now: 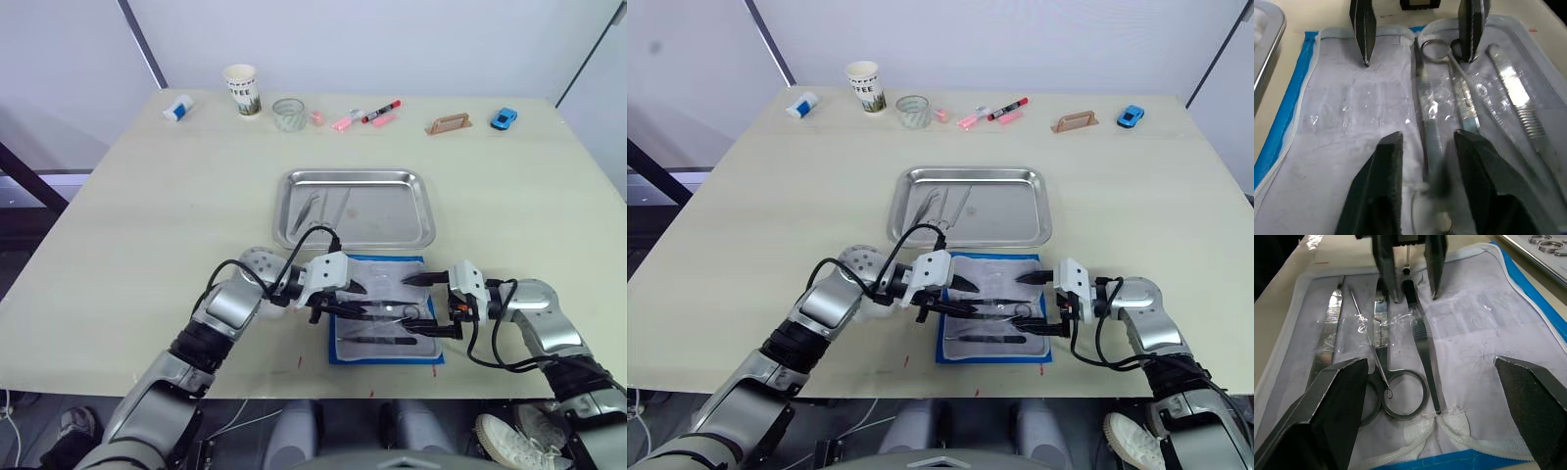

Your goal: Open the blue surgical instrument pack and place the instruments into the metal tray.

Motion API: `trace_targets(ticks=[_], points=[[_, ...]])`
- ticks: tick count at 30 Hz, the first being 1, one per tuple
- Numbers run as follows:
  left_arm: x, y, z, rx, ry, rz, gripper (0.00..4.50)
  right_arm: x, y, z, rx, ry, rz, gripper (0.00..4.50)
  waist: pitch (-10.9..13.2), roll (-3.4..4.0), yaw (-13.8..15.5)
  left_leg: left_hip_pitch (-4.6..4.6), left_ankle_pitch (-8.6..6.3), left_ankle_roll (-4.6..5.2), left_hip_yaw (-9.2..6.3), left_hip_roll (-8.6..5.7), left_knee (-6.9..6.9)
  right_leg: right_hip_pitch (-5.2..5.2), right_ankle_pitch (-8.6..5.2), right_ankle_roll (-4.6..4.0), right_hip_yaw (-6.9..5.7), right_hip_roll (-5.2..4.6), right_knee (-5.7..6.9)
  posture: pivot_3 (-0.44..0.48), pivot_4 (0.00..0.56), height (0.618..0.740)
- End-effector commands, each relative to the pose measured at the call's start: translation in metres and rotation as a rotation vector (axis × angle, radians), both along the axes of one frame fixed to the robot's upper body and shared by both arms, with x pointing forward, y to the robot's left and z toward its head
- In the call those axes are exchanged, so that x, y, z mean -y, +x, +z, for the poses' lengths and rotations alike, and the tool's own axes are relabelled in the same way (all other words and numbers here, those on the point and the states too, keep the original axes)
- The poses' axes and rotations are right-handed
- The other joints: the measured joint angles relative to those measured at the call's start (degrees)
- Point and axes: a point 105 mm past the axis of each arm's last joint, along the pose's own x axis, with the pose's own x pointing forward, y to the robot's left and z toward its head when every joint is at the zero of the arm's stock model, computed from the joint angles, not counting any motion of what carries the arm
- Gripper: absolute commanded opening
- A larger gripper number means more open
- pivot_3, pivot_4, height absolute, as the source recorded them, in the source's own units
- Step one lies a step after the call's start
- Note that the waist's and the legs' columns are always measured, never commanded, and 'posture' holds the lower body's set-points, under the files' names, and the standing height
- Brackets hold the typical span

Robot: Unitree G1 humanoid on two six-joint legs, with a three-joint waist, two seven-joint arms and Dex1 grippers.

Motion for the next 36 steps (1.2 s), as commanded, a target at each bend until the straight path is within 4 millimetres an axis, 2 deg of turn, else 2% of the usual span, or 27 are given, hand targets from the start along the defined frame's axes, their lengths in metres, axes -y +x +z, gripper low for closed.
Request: trace_targets(ticks=[1, 24, 36], points=[[-0.001, 0.001, -0.004, 0.012, 0.031, -0.002, 0.06, 0.002, -0.008, -0.02, -0.086, -0.048, -0.01, 4.5, 0.0, 0.0, 0.0, 0.0, 0.0, 0.0, 0.01, 0.0, 0.0, 0.0, 0.0, 0.0, 0.0, 0.0, 0.0, 0.0, 0.15, 0.74], [-0.011, 0.009, 0.013, 0.115, 0.05, 0.025, 0.06, -0.003, -0.006, -0.023, -0.089, -0.05, 0.004, 4.5, 0.0, -0.02, -0.3, 0.04, 0.0, 0.0, 0.01, 0.05, 0.0, 0.0, 0.0, -0.01, 0.05, 0.08, 0.06, 0.0, 0.15, 0.74], [-0.03, 0.007, 0.024, 0.136, 0.09, 0.027, 0.06, -0.004, -0.006, -0.025, -0.095, -0.054, 0.008, 4.5, 0.0, -0.02, -0.3, 0.07, 0.0, 0.0, 0.03, 0.09, 0.0, -0.01, -0.01, -0.01, 0.11, 0.13, 0.08, 0.0, 0.15, 0.74]])
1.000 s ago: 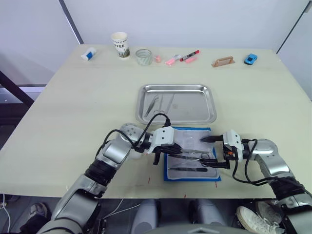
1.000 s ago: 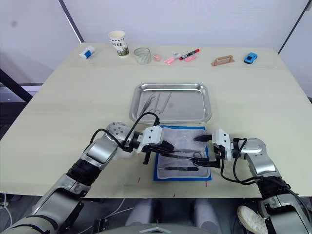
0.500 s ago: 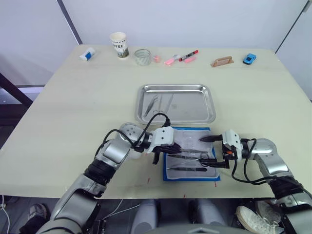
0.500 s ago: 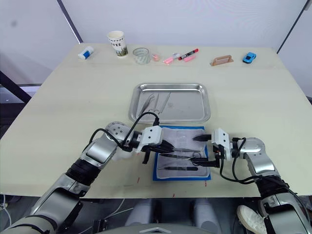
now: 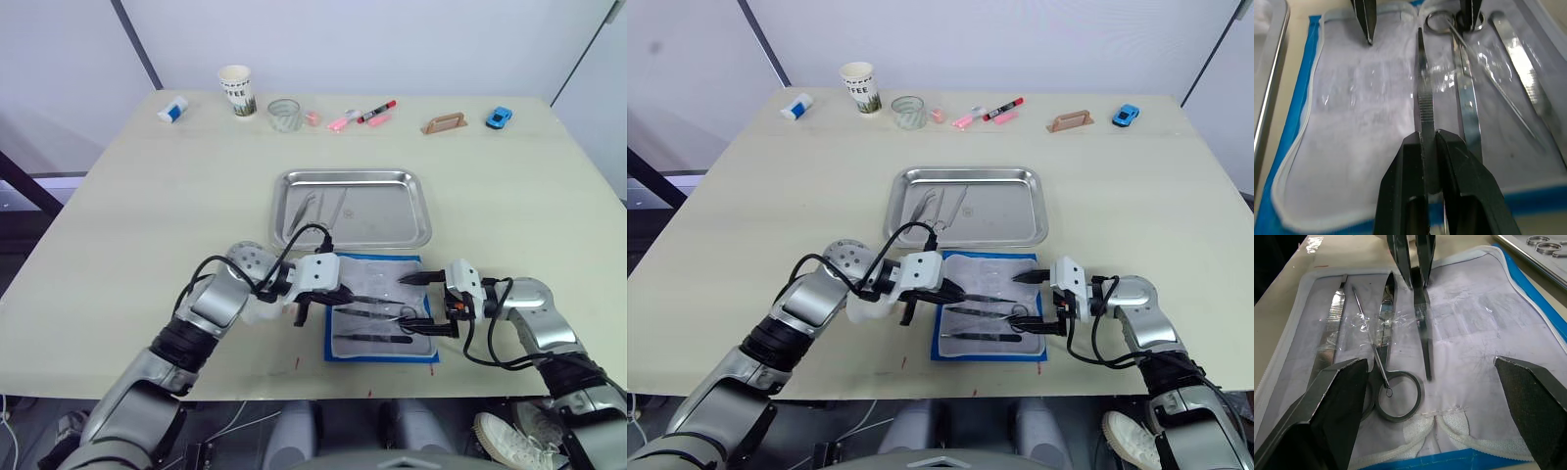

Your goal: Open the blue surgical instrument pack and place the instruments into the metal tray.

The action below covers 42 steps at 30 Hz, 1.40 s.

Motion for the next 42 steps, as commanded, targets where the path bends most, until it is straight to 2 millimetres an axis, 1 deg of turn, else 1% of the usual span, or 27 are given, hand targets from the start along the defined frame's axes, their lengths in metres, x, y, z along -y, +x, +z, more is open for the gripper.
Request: trace_targets(ticks=[1, 6, 15, 21, 24, 28, 34, 39, 42], points=[[-0.008, 0.003, 0.012, 0.045, 0.002, 0.014, 0.06, 0.001, -0.009, -0.024, -0.089, -0.065, 0.006, 4.5, 0.0, 0.0, 0.0, 0.0, 0.0, 0.0, 0.01, 0.0, 0.0, 0.0, 0.0, 0.0, -0.01, 0.0, 0.0, 0.0, 0.15, 0.74], [-0.019, 0.002, 0.016, 0.053, 0.023, 0.02, 0.06, 0.0, -0.009, -0.025, -0.091, -0.066, 0.011, 4.5, 0.0, 0.0, 0.0, 0.01, 0.0, 0.0, 0.02, 0.01, 0.0, 0.0, 0.0, 0.0, 0.01, 0.01, 0.0, 0.0, 0.15, 0.74], [-0.045, 0.0, 0.02, 0.065, 0.044, 0.046, 0.06, -0.002, -0.008, -0.026, -0.089, -0.062, 0.015, 4.5, 0.0, -0.02, 0.0, 0.01, 0.0, 0.0, 0.04, 0.03, 0.0, -0.01, -0.01, -0.01, 0.0, 0.01, 0.02, 0.0, 0.15, 0.74], [-0.062, -0.002, 0.027, 0.072, 0.027, 0.062, 0.06, -0.003, -0.008, -0.026, -0.09, -0.061, 0.022, 4.5, 0.0, -0.02, -0.1, 0.03, 0.0, 0.0, 0.05, 0.05, -0.01, -0.02, -0.01, -0.02, 0.01, 0.0, 0.03, 0.0, 0.15, 0.74], [-0.067, -0.003, 0.03, 0.079, 0.03, 0.067, 0.06, -0.004, -0.008, -0.026, -0.092, -0.061, 0.026, 4.5, 0.0, -0.04, 0.0, 0.03, 0.0, 0.0, 0.05, 0.06, -0.01, -0.03, -0.02, -0.03, 0.0, 0.0, 0.03, 0.0, 0.15, 0.74], [-0.073, -0.005, 0.038, 0.089, 0.003, 0.07, 0.06, -0.005, -0.007, -0.027, -0.093, -0.062, 0.032, 4.5, 0.0, -0.05, 0.0, 0.03, 0.0, 0.0, 0.07, 0.06, -0.01, -0.03, -0.02, -0.03, 0.02, 0.0, 0.04, 0.0, 0.15, 0.74], [-0.068, 0.0, 0.054, 0.049, -0.128, 0.167, 0.06, -0.005, -0.006, -0.026, -0.091, -0.061, 0.035, 4.5, 0.0, -0.07, 0.0, 0.03, 0.0, 0.0, 0.07, 0.07, -0.01, -0.04, -0.02, -0.03, 0.01, 0.0, 0.06, 0.0, 0.15, 0.74], [-0.05, 0.008, 0.065, -0.006, -0.256, 0.305, 0.06, -0.005, -0.006, -0.026, -0.089, -0.06, 0.035, 4.5, -0.1, -0.1, 0.0, 0.02, 0.0, 0.0, 0.01, 0.07, -0.01, -0.04, -0.01, -0.01, 0.0, 0.0, 0.07, 0.0, 0.15, 0.74], [-0.036, 0.019, 0.073, -0.018, -0.339, 0.432, 0.06, -0.005, -0.006, -0.026, -0.09, -0.059, 0.034, 4.5, -0.1, -0.11, 0.0, 0.03, 0.0, 0.0, -0.07, 0.06, -0.01, -0.03, 0.0, 0.0, 0.01, 0.01, 0.08, 0.0, 0.15, 0.74]])
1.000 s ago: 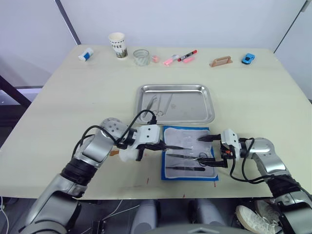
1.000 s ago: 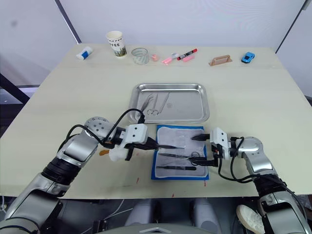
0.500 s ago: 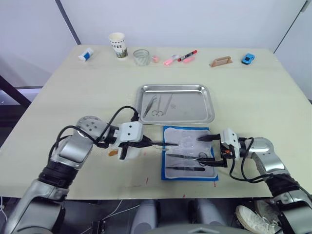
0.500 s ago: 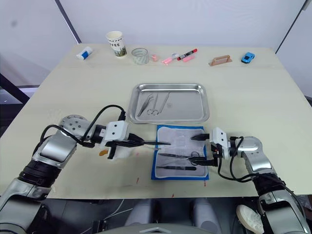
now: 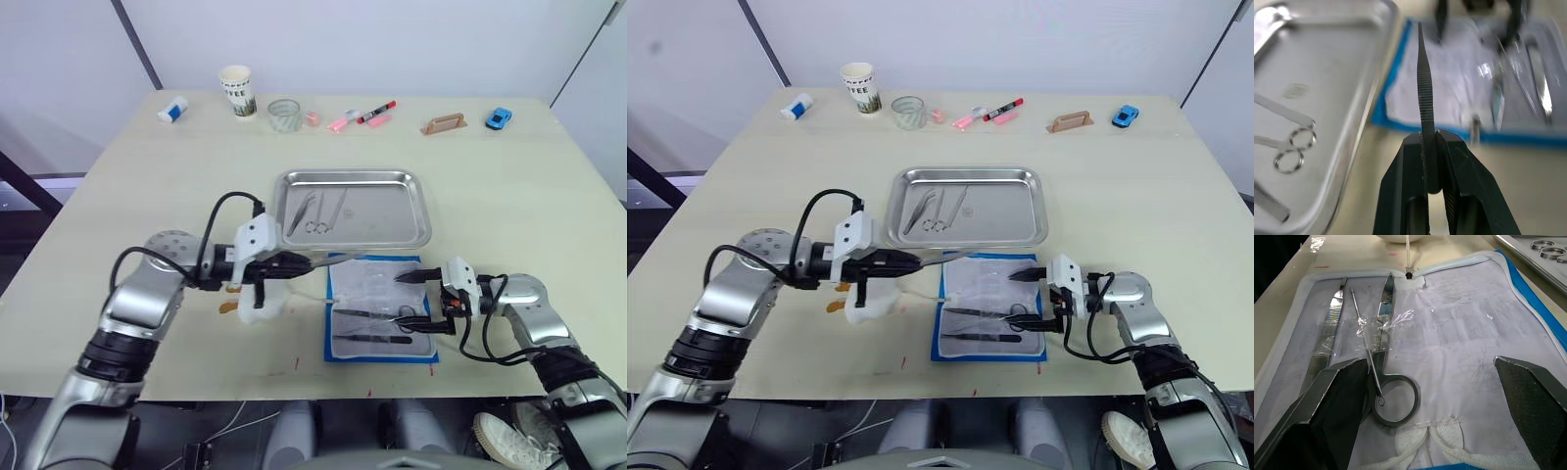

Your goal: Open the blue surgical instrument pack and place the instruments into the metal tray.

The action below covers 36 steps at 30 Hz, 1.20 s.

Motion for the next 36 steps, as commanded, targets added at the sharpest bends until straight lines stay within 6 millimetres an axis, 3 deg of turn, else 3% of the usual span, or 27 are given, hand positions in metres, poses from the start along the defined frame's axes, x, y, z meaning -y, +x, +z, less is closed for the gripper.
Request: trace_targets(ticks=[1, 7, 10, 13, 23, 36], points=[[0.014, 0.015, 0.026, 0.05, -0.097, 0.147, 0.06, 0.0, -0.011, -0.025, -0.094, -0.066, 0.008, 4.5, 0.0, -0.01, 0.0, 0.0, 0.0, 0.0, -0.01, 0.0, 0.0, 0.0, 0.0, 0.0, -0.01, 0.0, 0.0, 0.0, 0.15, 0.74], [0.037, 0.045, 0.036, 0.037, -0.21, 0.417, 0.06, -0.001, -0.011, -0.025, -0.093, -0.065, 0.012, 4.5, 0.0, -0.04, 0.0, -0.01, 0.0, 0.0, -0.22, -0.03, 0.02, 0.02, 0.01, 0.02, 0.0, 0.02, 0.01, 0.0, 0.15, 0.74], [0.041, 0.066, 0.034, 0.045, -0.239, 0.621, 0.06, -0.001, -0.01, -0.023, -0.091, -0.062, 0.013, 4.5, 0.0, -0.08, 0.0, -0.02, 0.0, 0.0, -0.3, -0.06, 0.06, 0.03, 0.02, 0.03, -0.01, 0.02, -0.01, 0.0, 0.15, 0.74], [0.045, 0.073, 0.029, 0.021, -0.255, 0.727, 0.06, 0.001, -0.009, -0.023, -0.091, -0.065, 0.014, 4.5, 0.0, -0.07, -0.2, -0.01, 0.0, -0.01, -0.34, -0.07, 0.05, 0.03, 0.02, 0.02, 0.02, 0.04, 0.0, 0.0, 0.15, 0.74], [0.081, 0.088, 0.014, -0.073, -0.273, 0.844, 0.06, 0.001, -0.01, -0.023, -0.093, -0.068, 0.018, 4.5, 0.0, -0.08, 0.0, -0.03, 0.01, -0.02, -0.39, -0.12, 0.06, 0.04, 0.02, 0.02, -0.01, -0.01, -0.01, 0.0, 0.15, 0.74], [0.088, 0.099, -0.001, -0.132, -0.253, 0.941, 0.06, 0.002, -0.012, -0.024, -0.095, -0.069, 0.008, 4.5, 0.0, -0.08, 0.0, -0.04, 0.01, -0.03, -0.4, -0.14, 0.04, 0.04, 0.02, 0.02, -0.03, -0.01, -0.03, 0.0, 0.15, 0.74]])
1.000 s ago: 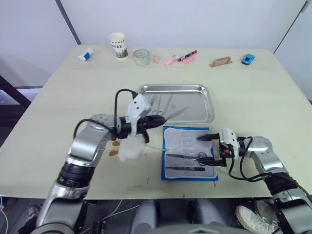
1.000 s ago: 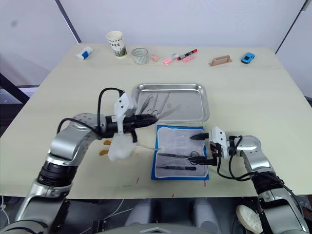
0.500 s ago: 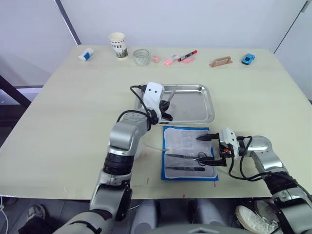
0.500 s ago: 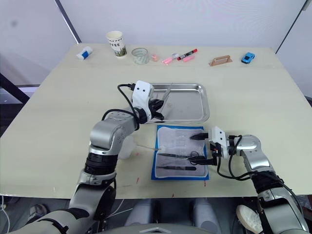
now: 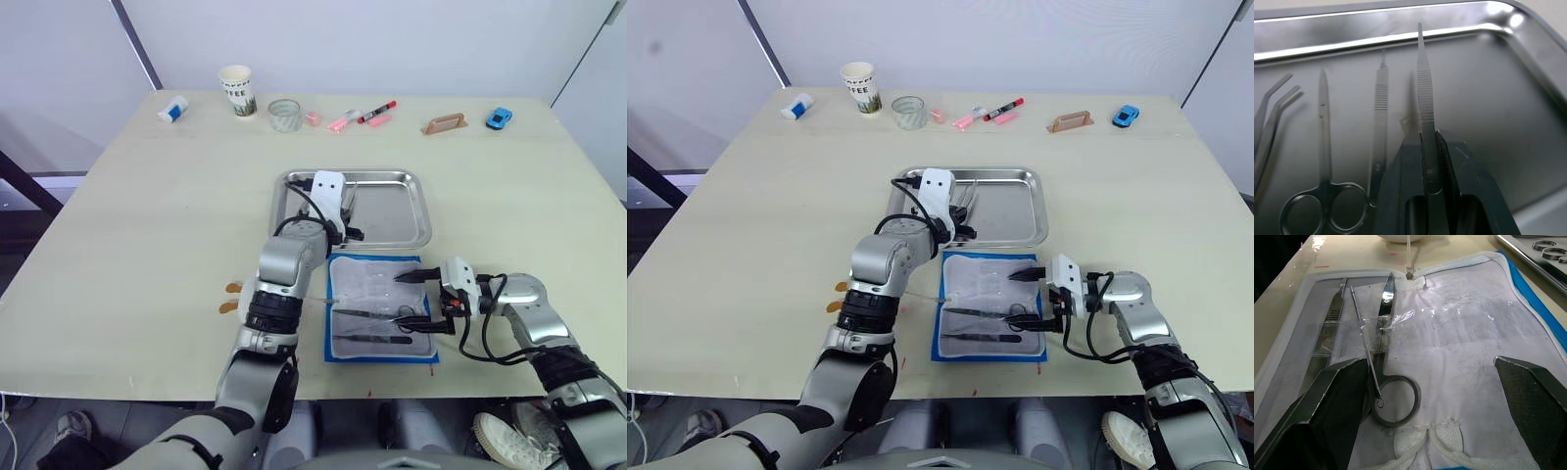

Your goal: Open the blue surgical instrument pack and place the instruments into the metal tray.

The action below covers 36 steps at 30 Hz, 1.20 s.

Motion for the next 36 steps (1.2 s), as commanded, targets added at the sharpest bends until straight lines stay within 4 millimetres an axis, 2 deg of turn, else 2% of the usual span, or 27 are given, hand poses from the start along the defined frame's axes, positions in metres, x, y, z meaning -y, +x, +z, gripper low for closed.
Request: trace_targets(ticks=[1, 9, 24, 26, 27, 28, 29, 30, 31, 36], points=[[0.008, 0.002, 0.013, 0.045, -0.01, -0.01, 0.06, 0.003, -0.012, -0.024, -0.096, -0.064, 0.0, 4.5, 0.0, 0.0, 0.0, 0.0, 0.0, 0.0, 0.0, 0.0, 0.0, 0.0, 0.0, 0.0, 0.0, 0.0, 0.0, 0.0, 0.15, 0.74], [0.0, 0.004, 0.008, 0.023, -0.003, 0.044, 0.06, 0.002, -0.011, -0.024, -0.093, -0.061, -0.003, 4.5, 0.0, 0.0, 0.0, 0.0, 0.0, -0.01, -0.01, 0.0, 0.0, 0.0, 0.0, 0.0, 0.0, 0.0, 0.0, 0.0, 0.15, 0.74], [0.002, 0.004, 0.002, 0.0, 0.006, 0.028, 0.06, 0.004, -0.01, -0.024, -0.092, -0.064, -0.007, 4.5, 0.0, 0.0, 0.0, 0.0, 0.0, -0.01, -0.01, -0.01, 0.0, 0.0, 0.0, 0.0, -0.01, -0.01, -0.01, 0.0, 0.15, 0.74], [0.001, 0.004, 0.002, -0.001, 0.001, 0.028, 0.91, 0.003, -0.01, -0.024, -0.091, -0.063, -0.006, 4.5, 0.0, 0.0, 0.0, 0.0, 0.0, -0.01, -0.01, -0.01, 0.0, 0.0, 0.0, 0.0, -0.01, -0.01, -0.01, 0.0, 0.15, 0.74], [0.002, 0.003, 0.003, -0.005, -0.008, 0.022, 1.01, 0.004, -0.01, -0.024, -0.091, -0.063, -0.006, 4.5, 0.0, 0.0, 0.0, -0.01, 0.0, -0.01, -0.02, -0.01, 0.0, 0.0, 0.0, 0.0, -0.01, -0.01, -0.01, 0.0, 0.15, 0.74], [0.001, 0.002, 0.003, -0.005, -0.011, 0.017, 1.33, 0.004, -0.01, -0.024, -0.09, -0.063, -0.006, 4.5, 0.0, 0.0, 0.0, 0.0, 0.0, -0.01, -0.02, -0.01, 0.0, 0.0, 0.0, 0.0, -0.01, -0.01, -0.01, 0.0, 0.15, 0.74], [0.001, 0.001, 0.004, -0.004, -0.011, 0.015, 1.74, 0.004, -0.009, -0.024, -0.09, -0.063, -0.007, 4.5, 0.0, 0.0, 0.0, 0.0, 0.0, -0.01, -0.01, -0.01, 0.0, 0.0, 0.0, 0.0, -0.01, -0.01, -0.01, 0.0, 0.15, 0.74], [0.0, 0.0, 0.006, 0.002, -0.015, 0.007, 2.42, 0.004, -0.009, -0.024, -0.09, -0.064, -0.007, 4.5, 0.0, 0.0, 0.0, -0.01, 0.0, -0.01, -0.01, -0.01, 0.0, 0.0, 0.0, 0.0, -0.01, -0.01, -0.01, 0.0, 0.15, 0.74], [0.0, -0.001, 0.009, 0.009, -0.025, -0.003, 2.72, 0.004, -0.009, -0.024, -0.09, -0.064, -0.007, 4.5, 0.0, 0.0, 0.0, -0.01, 0.0, -0.01, -0.01, -0.01, 0.0, 0.0, 0.0, 0.0, -0.01, -0.01, -0.01, 0.0, 0.15, 0.74], [0.009, -0.02, 0.038, 0.116, -0.138, -0.195, 2.72, 0.004, -0.009, -0.023, -0.09, -0.062, -0.01, 4.5, 0.0, 0.02, -0.1, -0.01, 0.04, -0.1, -0.01, 0.0, -0.02, -0.01, 0.0, 0.0, 0.0, -0.03, 0.0, 0.0, 0.15, 0.74]])
